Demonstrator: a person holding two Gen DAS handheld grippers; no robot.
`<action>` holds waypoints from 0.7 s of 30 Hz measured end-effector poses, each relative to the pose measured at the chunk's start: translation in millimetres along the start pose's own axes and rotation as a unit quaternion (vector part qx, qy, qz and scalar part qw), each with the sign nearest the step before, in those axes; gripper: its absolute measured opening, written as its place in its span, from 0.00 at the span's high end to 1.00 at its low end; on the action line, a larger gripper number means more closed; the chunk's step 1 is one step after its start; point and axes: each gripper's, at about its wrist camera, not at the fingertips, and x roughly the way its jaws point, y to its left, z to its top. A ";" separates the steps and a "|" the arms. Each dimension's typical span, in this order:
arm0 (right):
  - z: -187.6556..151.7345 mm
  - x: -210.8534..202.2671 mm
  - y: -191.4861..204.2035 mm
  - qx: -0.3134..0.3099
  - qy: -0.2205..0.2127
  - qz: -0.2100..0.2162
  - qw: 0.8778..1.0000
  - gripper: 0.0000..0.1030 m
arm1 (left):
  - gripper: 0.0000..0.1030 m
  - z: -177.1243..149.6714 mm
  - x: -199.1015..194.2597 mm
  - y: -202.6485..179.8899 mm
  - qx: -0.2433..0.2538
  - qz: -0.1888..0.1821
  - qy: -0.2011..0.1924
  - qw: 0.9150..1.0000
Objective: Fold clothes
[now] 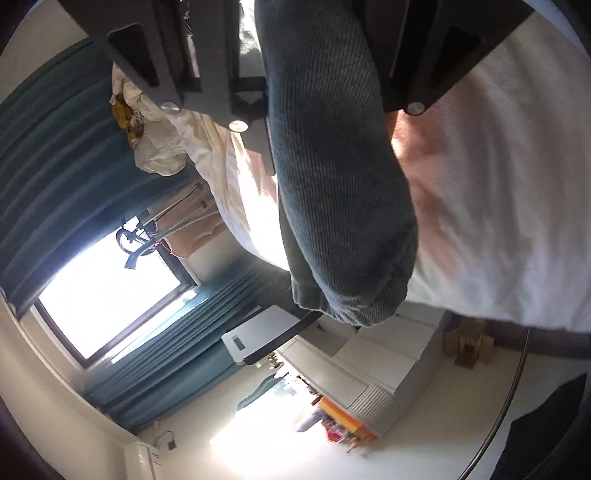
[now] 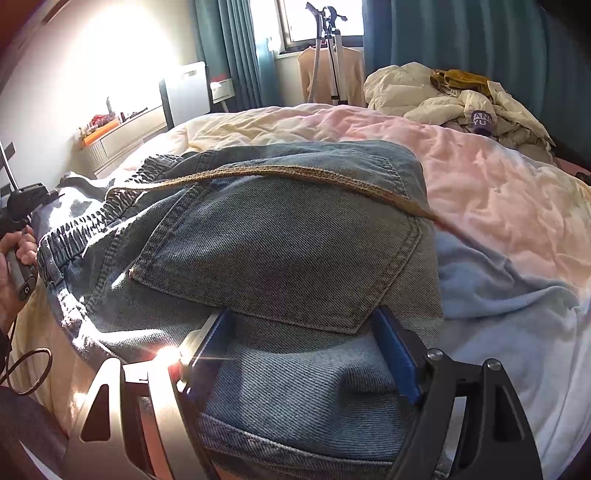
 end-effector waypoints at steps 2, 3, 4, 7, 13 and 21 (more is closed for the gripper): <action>0.6 -0.8 -0.1 0.000 0.002 0.000 1.000 0.24 | 0.88 3.1 -13.3 -29.5 0.051 -0.004 -0.012 0.999; 1.0 -1.2 -0.2 0.000 0.003 0.001 1.000 0.24 | 0.89 3.5 -21.9 -45.2 0.077 -0.007 -0.019 0.997; 1.2 -1.8 -0.4 0.001 0.004 0.002 1.000 0.24 | 0.89 2.8 -31.1 -60.3 0.100 -0.011 -0.025 0.995; 1.7 -5.1 -2.0 0.004 0.007 0.007 1.000 0.24 | 0.89 -2.3 -56.7 -104.5 0.151 -0.028 -0.037 0.987; 6.8 -26.6 -16.5 0.044 -0.002 0.032 0.999 0.24 | 0.89 -38.5 -91.9 -177.6 0.232 -0.052 -0.037 0.971; 27.1 -68.0 -57.3 0.075 -0.043 -0.029 0.996 0.24 | 0.89 -127.2 -110.2 -228.4 0.281 -0.077 -0.018 0.956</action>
